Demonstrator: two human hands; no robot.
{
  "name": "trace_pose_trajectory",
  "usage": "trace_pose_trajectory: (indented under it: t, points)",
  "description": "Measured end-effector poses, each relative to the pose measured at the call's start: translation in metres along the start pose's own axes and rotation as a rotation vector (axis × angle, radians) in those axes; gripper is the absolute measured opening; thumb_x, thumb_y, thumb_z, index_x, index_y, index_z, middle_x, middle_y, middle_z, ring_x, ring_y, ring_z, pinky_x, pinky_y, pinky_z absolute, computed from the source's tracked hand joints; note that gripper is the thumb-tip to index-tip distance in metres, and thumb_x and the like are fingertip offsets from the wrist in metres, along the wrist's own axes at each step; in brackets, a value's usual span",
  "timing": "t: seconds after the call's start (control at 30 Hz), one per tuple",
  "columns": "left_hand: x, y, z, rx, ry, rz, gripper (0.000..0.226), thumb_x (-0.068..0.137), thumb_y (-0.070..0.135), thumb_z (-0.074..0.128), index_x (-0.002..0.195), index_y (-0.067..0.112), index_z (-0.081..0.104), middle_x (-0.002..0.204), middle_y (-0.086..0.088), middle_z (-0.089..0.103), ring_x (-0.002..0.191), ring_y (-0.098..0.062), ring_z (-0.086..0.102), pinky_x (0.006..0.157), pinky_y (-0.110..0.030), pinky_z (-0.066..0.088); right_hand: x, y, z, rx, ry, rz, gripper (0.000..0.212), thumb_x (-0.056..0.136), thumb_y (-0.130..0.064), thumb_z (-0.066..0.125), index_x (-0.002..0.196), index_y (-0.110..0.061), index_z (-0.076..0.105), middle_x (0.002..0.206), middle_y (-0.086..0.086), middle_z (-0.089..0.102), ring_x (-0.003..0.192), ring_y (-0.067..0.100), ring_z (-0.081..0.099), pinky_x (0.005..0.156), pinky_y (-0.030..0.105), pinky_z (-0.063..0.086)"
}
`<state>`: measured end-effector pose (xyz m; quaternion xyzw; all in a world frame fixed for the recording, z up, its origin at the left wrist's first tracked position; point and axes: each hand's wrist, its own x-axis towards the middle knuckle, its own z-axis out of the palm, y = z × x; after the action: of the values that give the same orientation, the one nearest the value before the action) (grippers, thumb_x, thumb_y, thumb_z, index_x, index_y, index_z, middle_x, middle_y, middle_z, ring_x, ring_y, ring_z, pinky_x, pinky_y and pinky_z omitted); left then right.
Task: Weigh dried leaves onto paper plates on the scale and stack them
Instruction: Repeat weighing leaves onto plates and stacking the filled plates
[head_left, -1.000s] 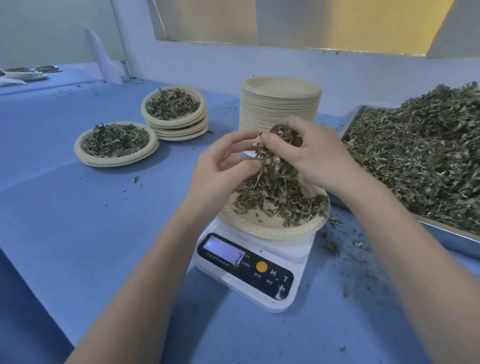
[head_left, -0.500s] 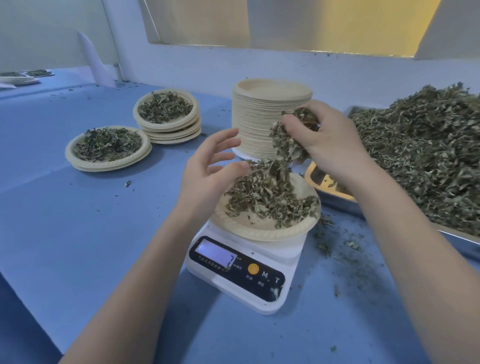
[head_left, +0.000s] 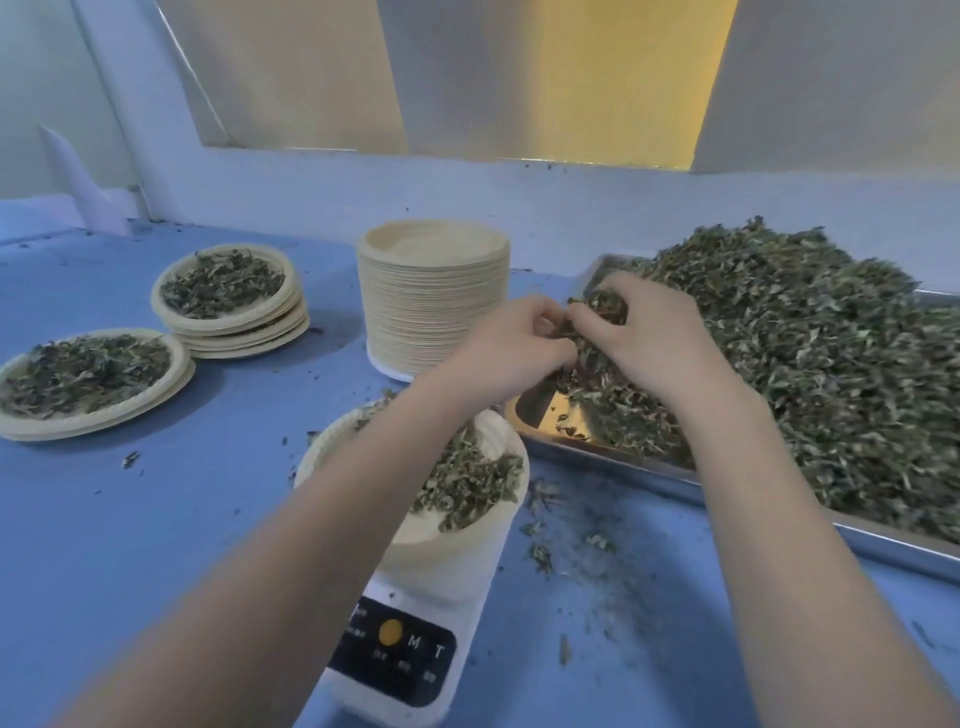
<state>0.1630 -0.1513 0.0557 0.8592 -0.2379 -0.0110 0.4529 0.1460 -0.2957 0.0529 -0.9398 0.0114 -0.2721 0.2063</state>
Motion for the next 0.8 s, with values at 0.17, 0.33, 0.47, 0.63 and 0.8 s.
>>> trace_pose_trajectory:
  t: [0.17, 0.33, 0.47, 0.63, 0.8]
  points:
    - [0.001, 0.000, -0.011, 0.360, -0.112, 0.007, 0.025, 0.087, 0.018, 0.054, 0.107, 0.025, 0.068, 0.100, 0.003, 0.059, 0.095, -0.012, 0.053, 0.075, -0.021, 0.037, -0.004, 0.012, -0.015, -0.199, -0.283, 0.091, 0.055, 0.077, -0.076, 0.045, 0.104, -0.033, 0.065, 0.111, -0.002, 0.066, 0.097, 0.019, 0.058, 0.072, 0.032, 0.045]
    - [-0.020, -0.021, -0.041, 0.328, -0.081, -0.049, 0.032, 0.091, 0.012, 0.047, 0.115, 0.022, 0.066, 0.118, 0.003, 0.063, 0.111, -0.013, 0.054, 0.092, -0.024, 0.040, -0.010, -0.017, -0.013, 0.171, -0.684, -0.061, 0.076, 0.050, -0.078, 0.061, 0.120, -0.048, 0.053, 0.119, -0.013, 0.056, 0.106, 0.003, 0.054, 0.081, 0.024, 0.039]
    - [-0.043, -0.043, -0.053, 0.320, -0.010, -0.085, 0.030, 0.095, 0.019, 0.045, 0.118, 0.024, 0.064, 0.120, 0.006, 0.060, 0.114, -0.012, 0.051, 0.089, -0.021, 0.035, -0.019, -0.037, 0.002, 0.117, -0.908, -0.172, 0.076, 0.036, -0.069, 0.076, 0.106, -0.050, 0.053, 0.108, -0.024, 0.053, 0.092, -0.010, 0.053, 0.074, 0.017, 0.039]
    - [-0.063, -0.054, -0.053, 0.232, 0.011, -0.043, 0.028, 0.096, 0.016, 0.044, 0.108, 0.028, 0.066, 0.110, 0.008, 0.065, 0.109, -0.011, 0.054, 0.093, -0.025, 0.038, -0.022, -0.055, 0.024, 0.086, -0.769, -0.272, 0.039, 0.060, -0.036, 0.087, 0.087, -0.037, 0.058, 0.078, -0.016, 0.061, 0.066, -0.003, 0.056, 0.061, 0.017, 0.040]
    - [-0.076, -0.054, -0.059, 0.083, 0.020, -0.013, 0.029, 0.094, 0.008, 0.043, 0.104, 0.031, 0.059, 0.102, 0.005, 0.066, 0.097, -0.012, 0.060, 0.088, -0.028, 0.043, -0.027, -0.066, 0.030, 0.179, -0.643, -0.309, 0.037, 0.064, -0.024, 0.086, 0.092, -0.026, 0.062, 0.081, -0.013, 0.062, 0.070, 0.002, 0.059, 0.056, 0.004, 0.040]
